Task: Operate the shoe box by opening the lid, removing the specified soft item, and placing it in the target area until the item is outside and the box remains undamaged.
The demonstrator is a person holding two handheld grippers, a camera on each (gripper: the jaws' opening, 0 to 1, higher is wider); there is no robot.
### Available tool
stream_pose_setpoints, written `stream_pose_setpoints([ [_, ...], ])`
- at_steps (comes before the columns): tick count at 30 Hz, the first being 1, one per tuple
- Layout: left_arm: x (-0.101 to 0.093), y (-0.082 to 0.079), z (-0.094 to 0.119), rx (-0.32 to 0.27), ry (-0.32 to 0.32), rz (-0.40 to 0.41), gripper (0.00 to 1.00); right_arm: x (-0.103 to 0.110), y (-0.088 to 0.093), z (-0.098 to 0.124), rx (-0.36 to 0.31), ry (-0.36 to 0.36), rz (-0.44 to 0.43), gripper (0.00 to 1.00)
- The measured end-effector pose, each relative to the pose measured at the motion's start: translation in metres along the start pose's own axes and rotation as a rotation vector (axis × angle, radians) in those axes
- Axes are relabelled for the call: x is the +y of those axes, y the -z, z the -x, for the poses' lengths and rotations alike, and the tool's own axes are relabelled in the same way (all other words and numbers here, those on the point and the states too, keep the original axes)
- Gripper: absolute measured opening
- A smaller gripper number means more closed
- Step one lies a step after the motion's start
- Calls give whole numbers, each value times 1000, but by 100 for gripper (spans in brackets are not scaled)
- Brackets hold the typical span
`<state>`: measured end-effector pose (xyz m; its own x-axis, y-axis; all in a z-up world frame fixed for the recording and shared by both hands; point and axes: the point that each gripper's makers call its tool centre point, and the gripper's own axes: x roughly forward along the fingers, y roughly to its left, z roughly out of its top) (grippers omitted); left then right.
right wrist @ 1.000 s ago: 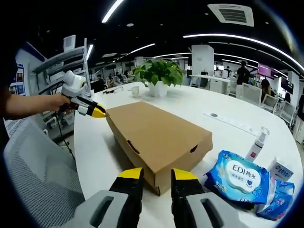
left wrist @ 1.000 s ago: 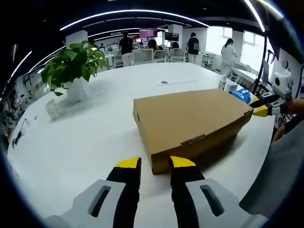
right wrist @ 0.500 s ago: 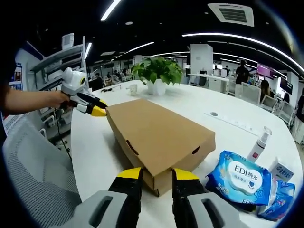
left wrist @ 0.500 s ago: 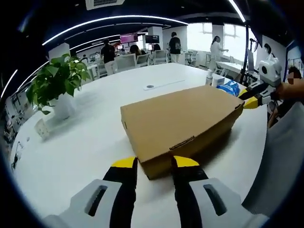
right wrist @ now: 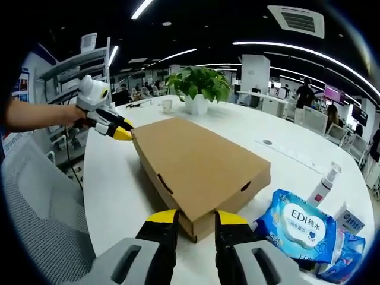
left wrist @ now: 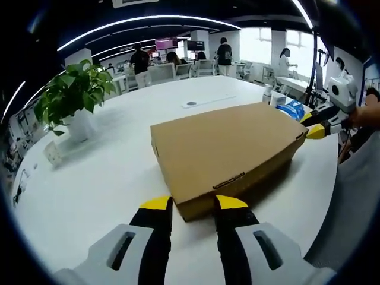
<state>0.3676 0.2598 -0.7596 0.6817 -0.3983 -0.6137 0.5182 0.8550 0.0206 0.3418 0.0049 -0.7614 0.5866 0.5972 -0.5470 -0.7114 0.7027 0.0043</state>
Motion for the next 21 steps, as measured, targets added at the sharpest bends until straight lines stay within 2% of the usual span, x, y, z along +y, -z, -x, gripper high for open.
stream_pose_setpoints([
  [21,4,-9,-13,-3,-24,53,27,-26,-7,-14,23,-10,34,22],
])
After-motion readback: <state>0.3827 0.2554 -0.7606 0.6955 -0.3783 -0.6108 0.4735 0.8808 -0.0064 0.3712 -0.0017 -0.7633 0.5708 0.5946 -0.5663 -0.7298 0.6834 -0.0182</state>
